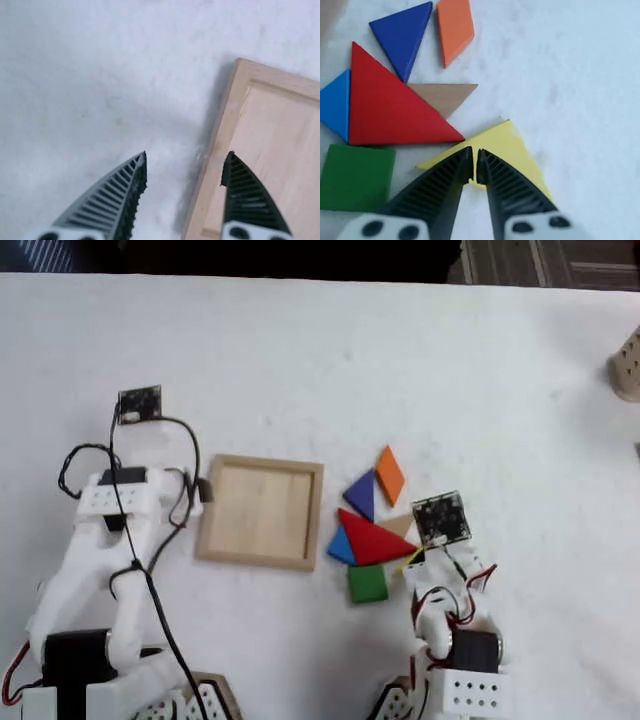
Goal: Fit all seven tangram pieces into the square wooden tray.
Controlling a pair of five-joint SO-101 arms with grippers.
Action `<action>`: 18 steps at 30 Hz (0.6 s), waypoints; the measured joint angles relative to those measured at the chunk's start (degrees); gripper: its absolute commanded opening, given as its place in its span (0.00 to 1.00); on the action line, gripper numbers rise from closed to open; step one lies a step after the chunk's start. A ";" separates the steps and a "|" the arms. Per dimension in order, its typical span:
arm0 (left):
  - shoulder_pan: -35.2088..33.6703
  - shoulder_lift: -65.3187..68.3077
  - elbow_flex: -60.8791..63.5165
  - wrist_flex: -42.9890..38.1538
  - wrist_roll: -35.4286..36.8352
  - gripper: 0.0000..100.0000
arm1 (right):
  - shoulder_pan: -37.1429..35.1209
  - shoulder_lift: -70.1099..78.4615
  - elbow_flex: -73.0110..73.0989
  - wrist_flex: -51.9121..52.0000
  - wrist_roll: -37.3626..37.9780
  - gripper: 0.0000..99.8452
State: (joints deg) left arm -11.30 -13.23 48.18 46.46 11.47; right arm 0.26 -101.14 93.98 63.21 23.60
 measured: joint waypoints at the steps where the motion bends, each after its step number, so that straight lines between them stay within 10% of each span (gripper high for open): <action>1: 0.00 0.00 0.00 -0.18 0.00 0.25 | -0.70 0.00 -0.88 0.00 0.09 0.02; 18: 0.00 0.00 0.00 -1.76 0.00 0.25 | -12.04 24.97 -18.73 -9.67 -5.01 0.02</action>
State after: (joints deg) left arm -11.30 -13.23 48.18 44.70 11.47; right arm -11.78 -76.18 75.25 53.54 18.59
